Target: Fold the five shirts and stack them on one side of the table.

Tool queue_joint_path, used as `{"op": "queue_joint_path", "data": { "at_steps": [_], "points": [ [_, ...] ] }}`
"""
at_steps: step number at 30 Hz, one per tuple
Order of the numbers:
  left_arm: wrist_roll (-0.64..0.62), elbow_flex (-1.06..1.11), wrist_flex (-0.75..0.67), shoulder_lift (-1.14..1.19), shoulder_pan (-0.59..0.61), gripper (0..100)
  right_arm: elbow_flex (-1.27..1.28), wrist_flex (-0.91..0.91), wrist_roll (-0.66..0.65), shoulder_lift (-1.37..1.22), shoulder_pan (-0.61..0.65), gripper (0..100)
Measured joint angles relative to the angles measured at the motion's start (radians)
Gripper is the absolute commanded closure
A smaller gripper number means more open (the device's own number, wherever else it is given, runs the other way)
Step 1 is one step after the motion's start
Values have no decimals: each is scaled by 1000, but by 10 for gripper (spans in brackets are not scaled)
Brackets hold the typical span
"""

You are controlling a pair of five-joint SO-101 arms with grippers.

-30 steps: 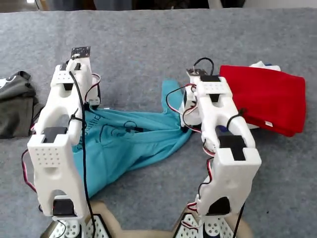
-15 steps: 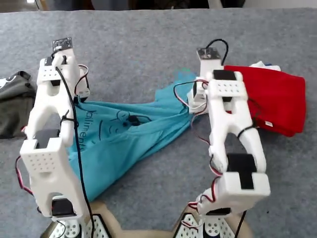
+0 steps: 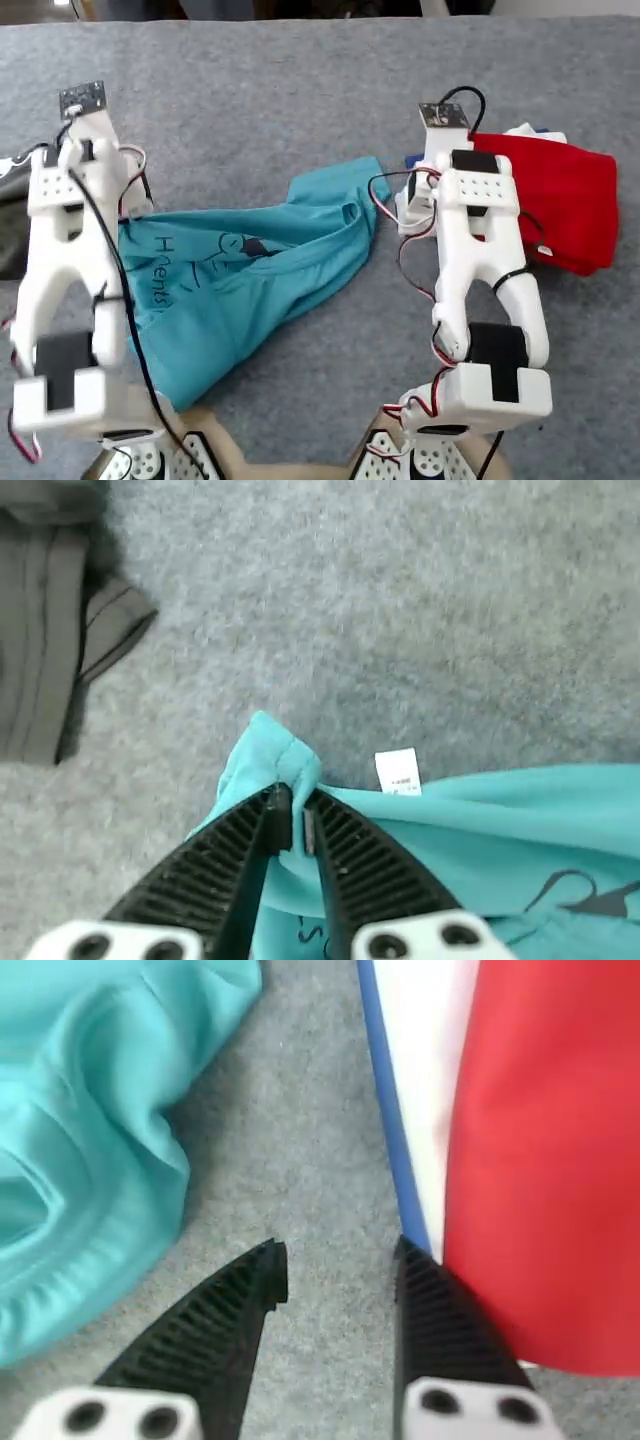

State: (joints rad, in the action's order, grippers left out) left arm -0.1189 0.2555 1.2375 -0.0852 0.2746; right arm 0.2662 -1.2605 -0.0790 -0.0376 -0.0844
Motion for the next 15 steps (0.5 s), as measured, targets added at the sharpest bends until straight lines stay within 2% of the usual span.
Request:
{"op": "queue_joint_path", "data": {
  "at_steps": [3,7,11,12,15],
  "points": [
    [12,180,-77,-121,20,972,-71,0,91,0,35,840],
    [14,390,-164,-256,51,957,-121,-14,195,0,160,842],
    [-2,436,-189,-328,103,741,-124,-12,235,-34,347,843],
    [-37,434,-190,-338,124,720,-124,6,238,-54,393,843],
    [-98,425,-192,-342,204,743,-172,57,238,-138,497,878]
  ]
}}
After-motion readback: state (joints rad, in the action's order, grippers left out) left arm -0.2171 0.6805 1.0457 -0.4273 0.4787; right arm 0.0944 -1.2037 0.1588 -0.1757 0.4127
